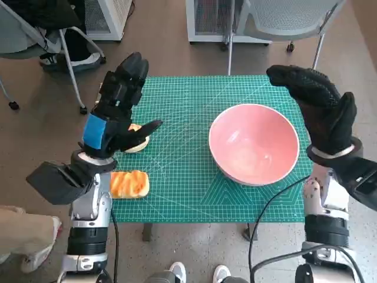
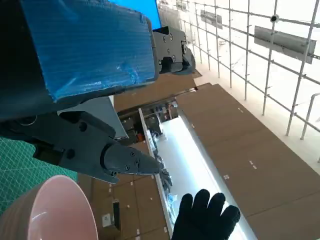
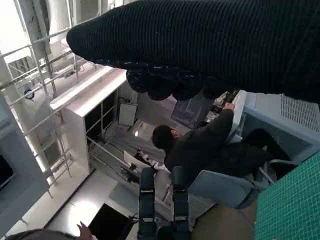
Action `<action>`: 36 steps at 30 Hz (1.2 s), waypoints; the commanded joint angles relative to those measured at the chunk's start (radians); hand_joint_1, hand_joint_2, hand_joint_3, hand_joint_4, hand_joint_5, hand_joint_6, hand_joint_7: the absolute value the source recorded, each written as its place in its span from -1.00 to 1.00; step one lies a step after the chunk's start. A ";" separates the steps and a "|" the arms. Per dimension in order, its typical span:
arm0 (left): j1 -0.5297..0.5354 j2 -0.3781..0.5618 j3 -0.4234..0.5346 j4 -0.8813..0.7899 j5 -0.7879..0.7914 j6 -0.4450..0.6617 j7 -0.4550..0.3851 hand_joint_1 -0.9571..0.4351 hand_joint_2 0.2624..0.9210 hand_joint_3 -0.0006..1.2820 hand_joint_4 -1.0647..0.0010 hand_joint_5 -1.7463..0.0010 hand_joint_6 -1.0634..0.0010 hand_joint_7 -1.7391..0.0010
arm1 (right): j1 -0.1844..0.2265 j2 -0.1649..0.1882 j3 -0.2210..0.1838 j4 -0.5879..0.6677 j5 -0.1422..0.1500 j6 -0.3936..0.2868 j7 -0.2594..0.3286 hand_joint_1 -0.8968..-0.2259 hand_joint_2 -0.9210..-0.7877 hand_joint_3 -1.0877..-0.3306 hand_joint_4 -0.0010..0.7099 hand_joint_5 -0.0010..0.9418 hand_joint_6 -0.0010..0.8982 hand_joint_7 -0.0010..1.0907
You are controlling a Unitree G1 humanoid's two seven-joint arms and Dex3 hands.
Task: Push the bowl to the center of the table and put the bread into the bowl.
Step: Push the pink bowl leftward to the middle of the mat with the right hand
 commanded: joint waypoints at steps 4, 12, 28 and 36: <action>-0.004 0.007 0.004 -0.001 0.001 -0.013 -0.002 -0.15 1.00 -0.76 0.82 1.00 1.00 0.47 | 0.013 -0.001 -0.003 0.015 -0.014 -0.008 -0.002 -0.15 -1.00 0.01 -0.55 -1.00 -0.98 -0.12; -0.005 0.010 0.006 0.002 -0.001 -0.014 -0.007 -0.15 1.00 -0.76 0.81 1.00 1.00 0.47 | 0.007 0.000 -0.008 0.037 -0.012 -0.015 -0.003 -0.15 -1.00 0.00 -0.55 -1.00 -0.99 -0.11; 0.000 0.014 0.005 0.000 0.005 -0.016 -0.008 -0.16 1.00 -0.76 0.81 1.00 1.00 0.47 | -0.121 -0.054 -0.095 0.422 -0.062 -0.110 -0.087 -0.13 -1.00 -0.08 -0.61 -1.00 -1.00 -0.14; -0.004 0.015 0.004 0.006 0.008 -0.016 -0.006 -0.16 1.00 -0.76 0.81 1.00 1.00 0.46 | -0.185 -0.096 -0.112 0.618 -0.133 -0.121 -0.205 -0.12 -1.00 -0.30 -0.62 -0.99 -0.96 -0.15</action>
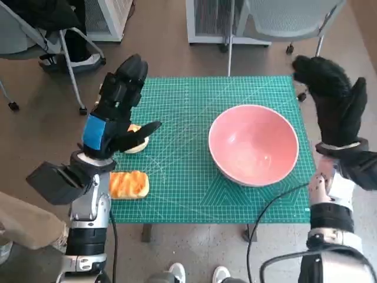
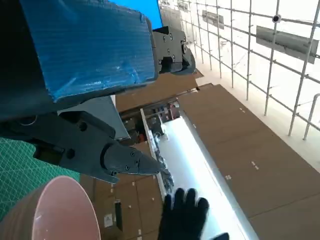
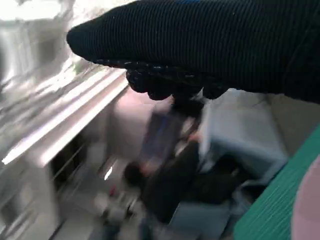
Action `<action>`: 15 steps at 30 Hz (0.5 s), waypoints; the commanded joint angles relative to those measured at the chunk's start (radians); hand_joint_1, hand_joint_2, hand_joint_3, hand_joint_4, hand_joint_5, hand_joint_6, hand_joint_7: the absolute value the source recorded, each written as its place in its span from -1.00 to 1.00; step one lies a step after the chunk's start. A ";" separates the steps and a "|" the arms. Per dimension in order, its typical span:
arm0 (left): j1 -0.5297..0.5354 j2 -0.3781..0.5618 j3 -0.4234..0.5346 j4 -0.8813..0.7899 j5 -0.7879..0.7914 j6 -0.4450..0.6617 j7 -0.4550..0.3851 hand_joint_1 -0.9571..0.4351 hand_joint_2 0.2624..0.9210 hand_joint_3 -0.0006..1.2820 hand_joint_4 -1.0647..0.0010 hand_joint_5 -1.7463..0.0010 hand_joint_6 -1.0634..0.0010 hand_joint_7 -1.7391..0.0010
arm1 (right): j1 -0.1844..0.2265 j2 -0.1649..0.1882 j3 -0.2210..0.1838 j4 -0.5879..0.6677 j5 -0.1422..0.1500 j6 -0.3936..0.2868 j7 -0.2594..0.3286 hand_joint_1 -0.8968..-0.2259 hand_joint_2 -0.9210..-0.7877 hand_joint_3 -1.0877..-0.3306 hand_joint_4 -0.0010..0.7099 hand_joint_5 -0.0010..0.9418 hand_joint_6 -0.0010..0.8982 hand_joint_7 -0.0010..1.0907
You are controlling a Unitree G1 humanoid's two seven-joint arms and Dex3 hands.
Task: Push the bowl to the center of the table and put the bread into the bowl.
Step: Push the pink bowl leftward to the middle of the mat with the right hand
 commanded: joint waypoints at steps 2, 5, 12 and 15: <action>-0.005 0.010 0.001 0.003 0.009 -0.012 -0.001 -0.16 1.00 -0.76 0.81 1.00 1.00 0.47 | -0.035 -0.037 -0.008 0.150 -0.064 0.019 -0.099 -0.11 -1.00 -0.38 -0.62 -0.99 -0.96 -0.15; -0.005 0.010 0.001 0.003 0.009 -0.012 -0.001 -0.16 1.00 -0.76 0.81 1.00 1.00 0.47 | -0.042 -0.039 -0.011 0.168 -0.075 0.012 -0.109 -0.11 -1.00 -0.44 -0.62 -0.99 -0.95 -0.16; -0.002 0.012 0.002 0.004 0.007 -0.015 -0.005 -0.16 1.00 -0.76 0.81 1.00 1.00 0.47 | -0.046 -0.073 -0.005 0.257 -0.129 0.121 -0.216 -0.01 -1.00 -0.63 -0.60 -0.99 -0.94 -0.17; -0.003 0.012 0.002 0.004 0.006 -0.015 -0.005 -0.16 1.00 -0.76 0.81 1.00 1.00 0.46 | -0.048 -0.073 -0.008 0.259 -0.138 0.126 -0.223 0.00 -1.00 -0.65 -0.59 -0.99 -0.94 -0.18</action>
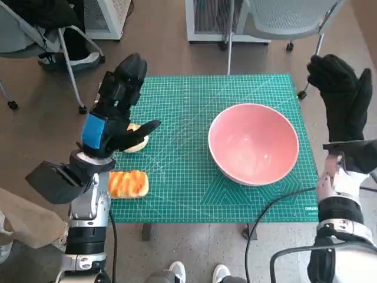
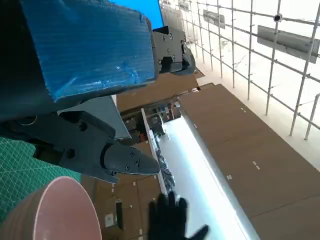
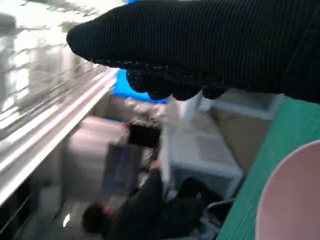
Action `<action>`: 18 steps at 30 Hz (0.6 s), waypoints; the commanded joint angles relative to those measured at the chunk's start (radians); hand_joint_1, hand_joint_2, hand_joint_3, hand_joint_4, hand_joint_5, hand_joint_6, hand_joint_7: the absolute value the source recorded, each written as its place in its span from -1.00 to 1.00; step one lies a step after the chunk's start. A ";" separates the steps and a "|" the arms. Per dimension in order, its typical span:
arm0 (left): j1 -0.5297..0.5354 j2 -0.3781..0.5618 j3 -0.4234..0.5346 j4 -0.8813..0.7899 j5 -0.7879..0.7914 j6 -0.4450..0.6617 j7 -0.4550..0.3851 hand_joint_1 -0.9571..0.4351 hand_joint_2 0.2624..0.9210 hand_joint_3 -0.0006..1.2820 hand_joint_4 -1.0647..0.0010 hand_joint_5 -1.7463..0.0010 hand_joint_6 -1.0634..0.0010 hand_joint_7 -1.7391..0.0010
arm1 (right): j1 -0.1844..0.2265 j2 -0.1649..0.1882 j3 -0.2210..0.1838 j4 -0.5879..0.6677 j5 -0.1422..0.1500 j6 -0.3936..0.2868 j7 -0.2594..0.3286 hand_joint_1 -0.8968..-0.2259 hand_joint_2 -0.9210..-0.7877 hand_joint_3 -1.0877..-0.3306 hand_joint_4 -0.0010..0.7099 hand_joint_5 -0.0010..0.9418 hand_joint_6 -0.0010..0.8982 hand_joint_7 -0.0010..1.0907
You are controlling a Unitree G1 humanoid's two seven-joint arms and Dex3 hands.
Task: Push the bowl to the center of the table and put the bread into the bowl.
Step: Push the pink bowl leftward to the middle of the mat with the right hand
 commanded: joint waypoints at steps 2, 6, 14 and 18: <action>0.000 0.011 0.002 -0.001 0.006 -0.015 -0.005 -0.16 1.00 -0.76 0.81 1.00 1.00 0.46 | 0.017 -0.005 0.000 0.036 -0.035 0.059 -0.046 0.00 -1.00 -0.66 -0.58 -0.98 -0.94 -0.19; 0.003 0.014 0.003 -0.007 0.006 -0.015 -0.005 -0.17 1.00 -0.76 0.81 1.00 1.00 0.46 | 0.024 -0.004 -0.002 0.049 -0.052 0.104 -0.071 -0.06 -1.00 -0.63 -0.55 -0.99 -0.86 -0.34; 0.006 0.018 0.005 -0.010 0.003 -0.015 -0.007 -0.18 1.00 -0.75 0.81 1.00 1.00 0.46 | 0.031 0.003 -0.010 0.054 -0.062 0.144 -0.084 -0.05 -1.00 -0.58 -0.56 -1.00 -0.77 -0.53; 0.012 0.022 0.007 -0.022 0.002 -0.012 -0.008 -0.18 1.00 -0.75 0.81 1.00 1.00 0.46 | 0.045 0.008 -0.006 0.063 -0.075 0.190 -0.099 0.02 -1.00 -0.57 -0.55 -1.00 -0.69 -0.62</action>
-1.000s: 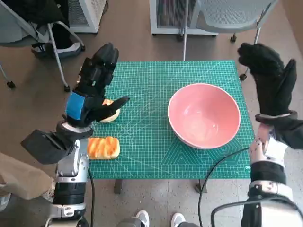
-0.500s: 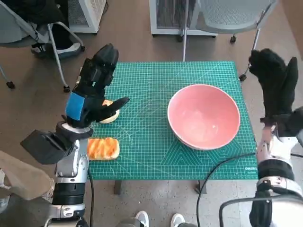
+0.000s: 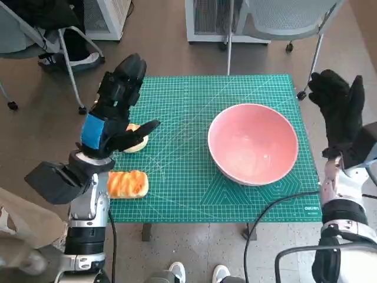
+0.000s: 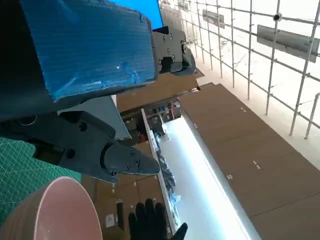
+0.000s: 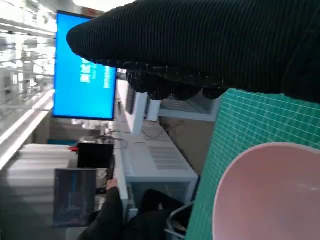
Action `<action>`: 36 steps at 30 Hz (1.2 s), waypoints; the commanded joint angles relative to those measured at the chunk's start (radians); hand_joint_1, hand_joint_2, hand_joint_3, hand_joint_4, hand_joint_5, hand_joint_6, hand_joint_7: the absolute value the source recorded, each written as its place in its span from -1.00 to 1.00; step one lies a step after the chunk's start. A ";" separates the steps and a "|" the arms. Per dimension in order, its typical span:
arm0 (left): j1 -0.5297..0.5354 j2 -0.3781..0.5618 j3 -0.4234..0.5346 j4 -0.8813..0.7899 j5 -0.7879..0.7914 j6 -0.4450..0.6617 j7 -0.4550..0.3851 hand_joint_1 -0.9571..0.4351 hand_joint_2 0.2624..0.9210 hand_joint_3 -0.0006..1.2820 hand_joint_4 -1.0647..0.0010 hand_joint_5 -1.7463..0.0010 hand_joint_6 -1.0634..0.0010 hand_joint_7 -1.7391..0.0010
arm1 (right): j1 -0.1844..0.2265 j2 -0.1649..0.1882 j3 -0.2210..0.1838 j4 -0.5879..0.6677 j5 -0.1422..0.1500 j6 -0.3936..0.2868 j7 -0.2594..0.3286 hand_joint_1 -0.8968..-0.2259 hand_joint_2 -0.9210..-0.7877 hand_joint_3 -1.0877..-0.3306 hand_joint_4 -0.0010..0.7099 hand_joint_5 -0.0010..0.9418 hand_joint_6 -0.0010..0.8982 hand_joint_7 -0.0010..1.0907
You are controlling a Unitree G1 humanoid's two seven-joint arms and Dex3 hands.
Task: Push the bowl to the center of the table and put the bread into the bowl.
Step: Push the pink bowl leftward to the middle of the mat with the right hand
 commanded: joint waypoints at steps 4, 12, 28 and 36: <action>0.016 0.019 0.009 -0.024 0.001 -0.011 -0.006 -0.19 1.00 -0.75 0.81 1.00 1.00 0.46 | 0.048 0.012 0.001 0.029 -0.034 0.083 -0.029 0.08 -1.00 -0.56 -0.51 -0.99 -0.60 -0.73; 0.030 0.026 0.011 -0.045 -0.004 -0.001 -0.005 -0.19 1.00 -0.74 0.81 1.00 1.00 0.46 | 0.056 0.021 0.002 0.033 -0.050 0.119 -0.048 0.16 -1.00 -0.61 -0.47 -0.99 -0.50 -0.85; 0.065 0.044 0.020 -0.098 -0.005 0.024 0.003 -0.20 1.00 -0.74 0.81 1.00 1.00 0.46 | 0.073 0.063 -0.029 0.041 -0.044 0.170 -0.047 0.16 -1.00 -0.56 -0.40 -0.98 -0.44 -0.89; 0.079 0.050 0.024 -0.122 -0.007 0.037 0.004 -0.15 1.00 -0.73 0.82 1.00 1.00 0.46 | 0.074 0.082 -0.041 0.037 -0.049 0.177 -0.044 0.11 -1.00 -0.56 -0.35 -0.97 -0.41 -0.89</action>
